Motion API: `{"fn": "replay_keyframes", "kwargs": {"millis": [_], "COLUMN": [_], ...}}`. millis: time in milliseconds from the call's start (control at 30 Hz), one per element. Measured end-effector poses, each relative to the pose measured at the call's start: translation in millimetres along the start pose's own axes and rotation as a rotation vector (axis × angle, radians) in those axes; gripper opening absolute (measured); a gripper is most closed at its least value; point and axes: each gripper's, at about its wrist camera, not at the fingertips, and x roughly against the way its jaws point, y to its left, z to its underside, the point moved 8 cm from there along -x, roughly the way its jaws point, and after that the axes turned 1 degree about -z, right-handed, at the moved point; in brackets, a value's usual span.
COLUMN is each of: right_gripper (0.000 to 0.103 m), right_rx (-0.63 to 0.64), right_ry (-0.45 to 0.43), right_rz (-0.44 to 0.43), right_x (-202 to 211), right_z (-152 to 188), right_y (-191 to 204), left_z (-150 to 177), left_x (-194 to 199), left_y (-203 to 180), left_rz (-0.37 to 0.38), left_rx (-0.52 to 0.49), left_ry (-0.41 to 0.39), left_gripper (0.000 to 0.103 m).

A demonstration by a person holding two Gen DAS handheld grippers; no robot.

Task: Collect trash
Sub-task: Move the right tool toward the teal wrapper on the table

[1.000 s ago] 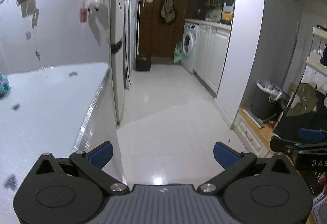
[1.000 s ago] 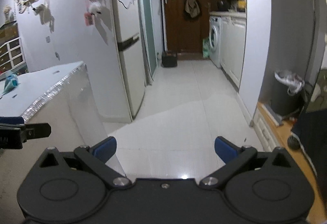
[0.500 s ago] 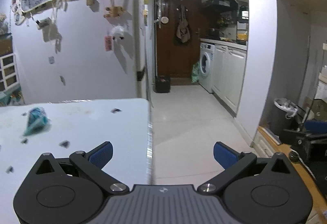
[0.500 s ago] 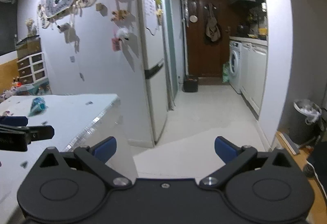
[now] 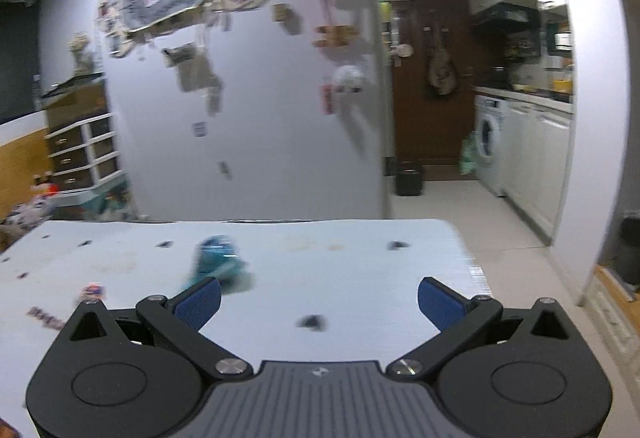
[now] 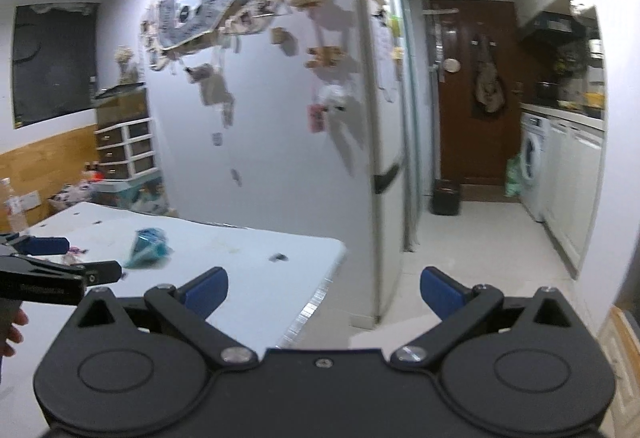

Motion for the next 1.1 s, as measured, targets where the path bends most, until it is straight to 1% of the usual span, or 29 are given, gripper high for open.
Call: {"fn": "replay_keyframes", "kwargs": {"millis": [167, 333, 400, 533, 700, 767, 800, 867, 967, 1100], "right_gripper": [0.103, 0.103, 0.103, 0.103, 0.103, 0.103, 0.103, 0.103, 0.103, 0.103], "right_rx": [0.031, 0.066, 0.083, 0.115, 0.156, 0.181, 0.196, 0.228, 0.250, 0.240], "right_ry": [-0.012, 0.003, 0.008, 0.021, 0.045, 0.057, 0.063, 0.073, 0.088, 0.124], "right_rz": [-0.067, -0.143, -0.169, -0.222, -0.280, -0.288, -0.290, -0.295, -0.295, -0.296], "right_x": [-26, -52, -58, -71, -93, -105, -111, -125, -146, -181], "right_z": [-16, -25, -27, -33, -40, -40, -40, -40, -38, -37], "right_y": [40, 80, 94, 126, 165, 181, 189, 205, 225, 244], "left_z": [7, 27, 37, 47, 58, 65, 67, 67, 65, 65], "left_x": [-22, -45, -55, -71, -91, -100, -104, -109, -114, -127], "left_y": [60, 121, 142, 181, 225, 242, 247, 254, 262, 268], "left_rz": [-0.078, -0.166, -0.192, -0.245, -0.285, -0.285, -0.264, -0.237, -0.244, -0.237], "left_rx": [0.038, 0.115, 0.133, 0.167, 0.234, 0.289, 0.307, 0.325, 0.299, 0.256], "left_ry": [0.021, 0.040, 0.053, 0.062, 0.072, 0.084, 0.098, 0.093, 0.083, 0.070], "left_gripper": [0.103, 0.103, 0.103, 0.103, 0.103, 0.103, 0.103, 0.103, 0.103, 0.103]}}
